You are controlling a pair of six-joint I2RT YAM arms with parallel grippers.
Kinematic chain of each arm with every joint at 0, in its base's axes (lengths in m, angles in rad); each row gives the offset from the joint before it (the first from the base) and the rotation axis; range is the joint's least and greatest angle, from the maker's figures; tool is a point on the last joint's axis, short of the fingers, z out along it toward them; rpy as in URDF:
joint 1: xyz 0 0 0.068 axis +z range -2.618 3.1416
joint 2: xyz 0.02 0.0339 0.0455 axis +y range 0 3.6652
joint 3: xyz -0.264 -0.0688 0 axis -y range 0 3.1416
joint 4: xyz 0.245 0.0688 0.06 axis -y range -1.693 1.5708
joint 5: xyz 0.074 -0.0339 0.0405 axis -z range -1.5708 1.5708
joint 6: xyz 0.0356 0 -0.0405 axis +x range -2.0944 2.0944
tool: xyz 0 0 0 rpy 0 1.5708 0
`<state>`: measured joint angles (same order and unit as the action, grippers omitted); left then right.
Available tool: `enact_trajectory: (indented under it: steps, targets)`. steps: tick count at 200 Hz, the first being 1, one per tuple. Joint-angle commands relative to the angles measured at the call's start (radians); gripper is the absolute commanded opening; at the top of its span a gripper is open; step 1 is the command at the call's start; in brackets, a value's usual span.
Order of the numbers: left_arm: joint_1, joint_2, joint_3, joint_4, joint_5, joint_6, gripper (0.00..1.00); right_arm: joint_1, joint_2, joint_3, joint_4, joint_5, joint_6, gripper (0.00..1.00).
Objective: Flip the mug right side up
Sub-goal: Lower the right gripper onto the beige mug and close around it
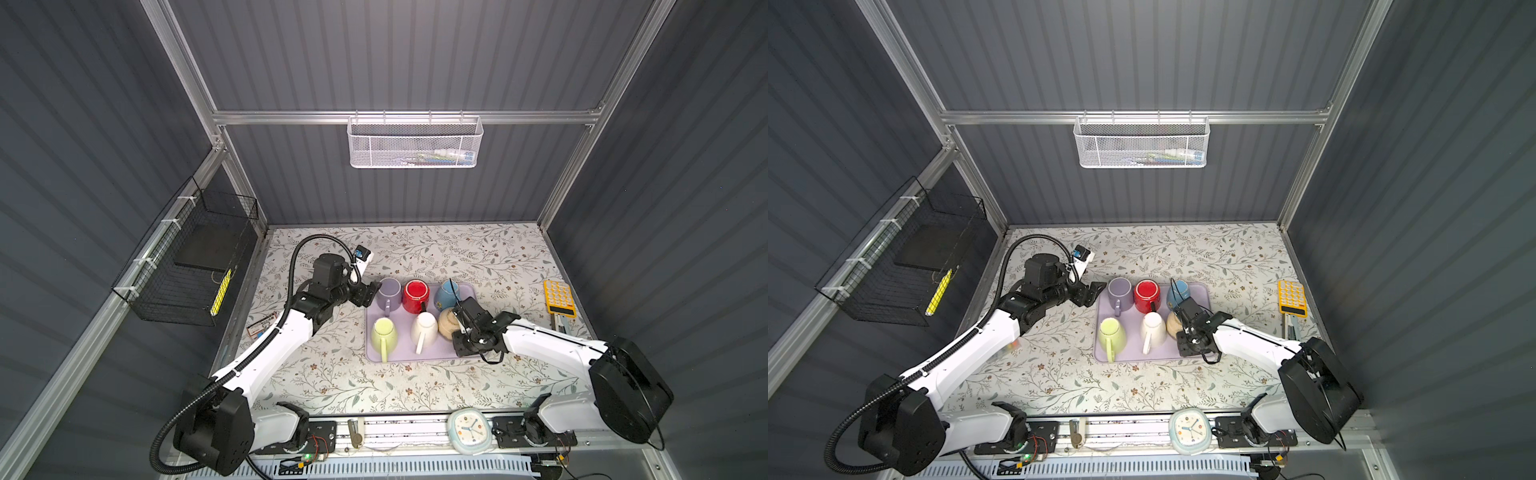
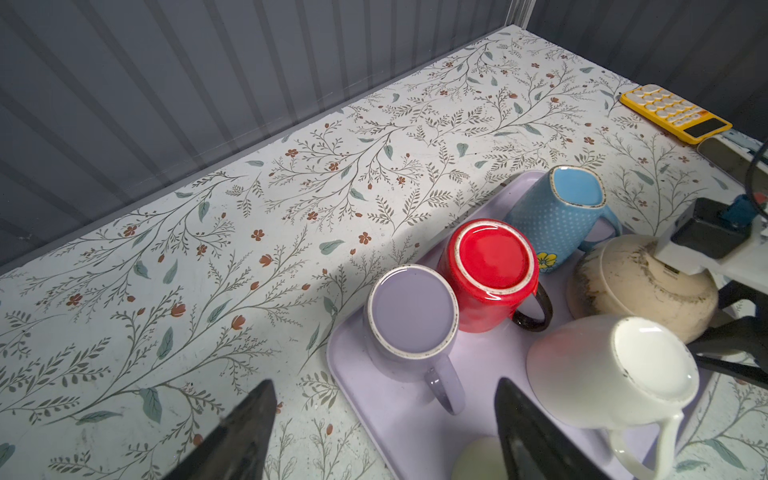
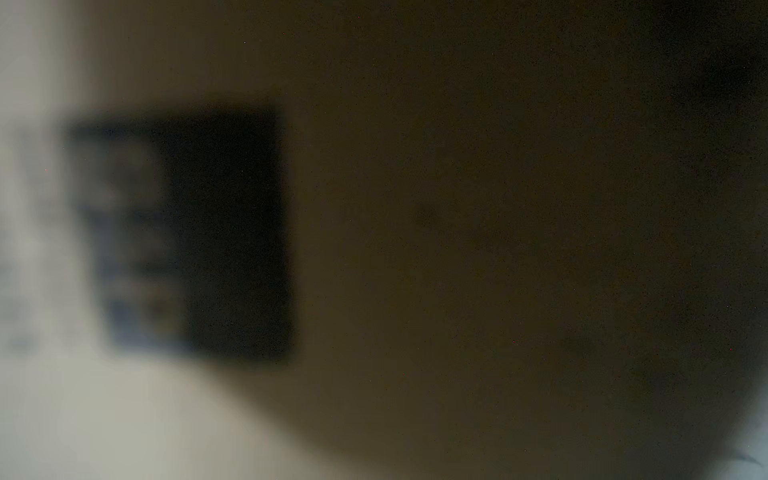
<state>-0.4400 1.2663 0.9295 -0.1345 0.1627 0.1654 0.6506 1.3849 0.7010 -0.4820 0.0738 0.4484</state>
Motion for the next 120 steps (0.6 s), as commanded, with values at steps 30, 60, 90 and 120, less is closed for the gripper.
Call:
enact_trajectory:
  steps: [30, 60, 90, 120]
  targets:
    - [-0.009, 0.005, -0.009, -0.001, 0.025, 0.003, 0.82, 0.021, -0.009, -0.015, 0.003, 0.086, 0.03, 0.3]
    - [-0.009, 0.001, -0.009, -0.001, 0.025, 0.003, 0.82, 0.027, -0.008, -0.015, 0.0, 0.089, 0.033, 0.25]
    - [-0.009, -0.005, -0.009, -0.002, 0.027, 0.004, 0.82, 0.032, -0.014, -0.018, -0.004, 0.086, 0.038, 0.19]
    - [-0.011, -0.01, -0.009, -0.004, 0.028, 0.003, 0.82, 0.036, -0.027, -0.027, -0.006, 0.085, 0.051, 0.15]
